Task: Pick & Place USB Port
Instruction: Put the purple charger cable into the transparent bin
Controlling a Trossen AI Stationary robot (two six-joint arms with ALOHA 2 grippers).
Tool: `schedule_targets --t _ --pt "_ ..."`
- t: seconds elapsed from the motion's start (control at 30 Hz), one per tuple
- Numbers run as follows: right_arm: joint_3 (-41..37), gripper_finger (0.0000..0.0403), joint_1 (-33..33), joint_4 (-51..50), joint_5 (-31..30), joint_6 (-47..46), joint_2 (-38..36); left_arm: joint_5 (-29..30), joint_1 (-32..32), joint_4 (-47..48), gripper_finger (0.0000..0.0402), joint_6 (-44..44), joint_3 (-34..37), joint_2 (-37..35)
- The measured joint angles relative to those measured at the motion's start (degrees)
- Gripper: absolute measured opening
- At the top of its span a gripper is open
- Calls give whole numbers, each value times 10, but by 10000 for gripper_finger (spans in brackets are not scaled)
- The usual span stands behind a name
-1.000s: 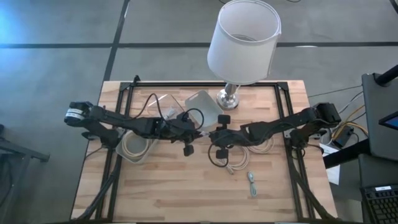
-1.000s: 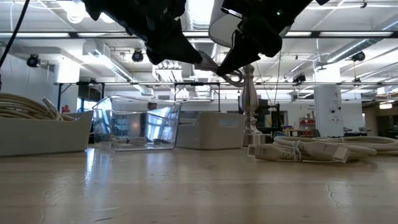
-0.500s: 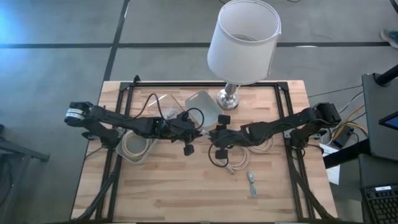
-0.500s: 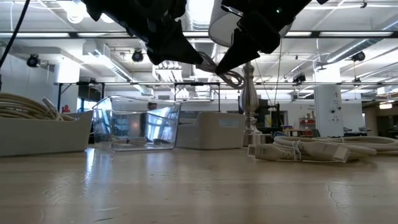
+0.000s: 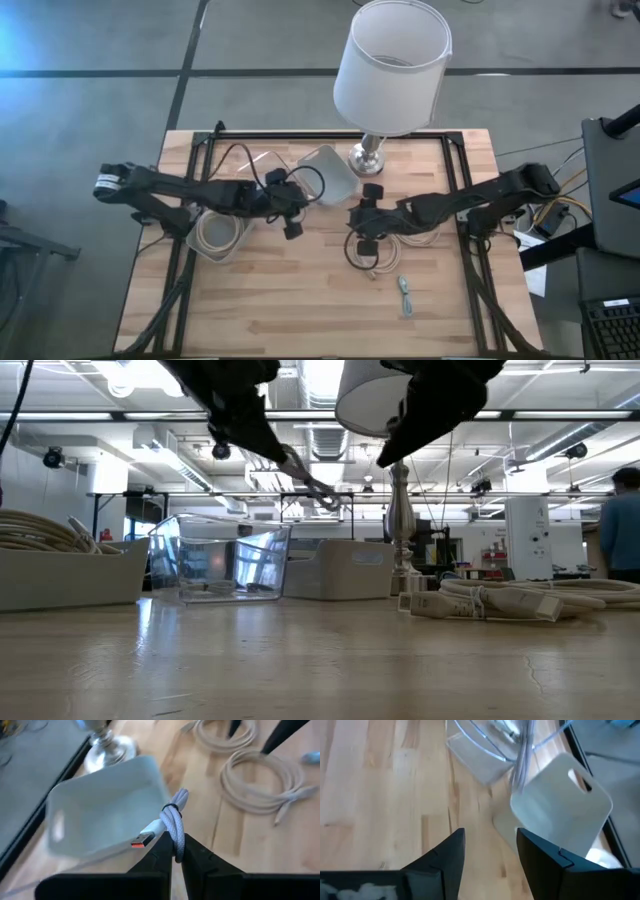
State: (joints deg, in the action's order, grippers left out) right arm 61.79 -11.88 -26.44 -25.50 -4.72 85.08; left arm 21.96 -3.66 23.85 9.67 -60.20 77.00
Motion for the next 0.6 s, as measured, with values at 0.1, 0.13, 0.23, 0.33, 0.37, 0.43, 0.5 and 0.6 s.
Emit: schedule_targets --t 0.1,0.13,0.23,0.33,0.37,0.43,0.5,0.6 --pt "-2 173 -2 -25 0 -28 -8 19 0 90 26 29 -26 -23" --pt "-2 173 -2 -35 0 -34 -8 32 0 118 26 45 -34 -31" --pt "-3 175 -3 -48 0 -47 -7 68 -2 200 26 93 -46 -55" --pt "-5 178 -3 -49 0 -45 -2 83 -1 252 27 143 -42 -75" --pt "-5 178 -3 -50 0 -44 0 83 1 265 27 159 -38 -79" --pt "-5 178 -3 -51 1 -44 0 84 4 279 27 182 -23 -81" --pt "-5 176 -2 -47 1 -44 1 83 6 276 27 194 -4 -79" --pt "-5 176 -2 -47 1 -44 1 89 10 246 27 207 27 -69"
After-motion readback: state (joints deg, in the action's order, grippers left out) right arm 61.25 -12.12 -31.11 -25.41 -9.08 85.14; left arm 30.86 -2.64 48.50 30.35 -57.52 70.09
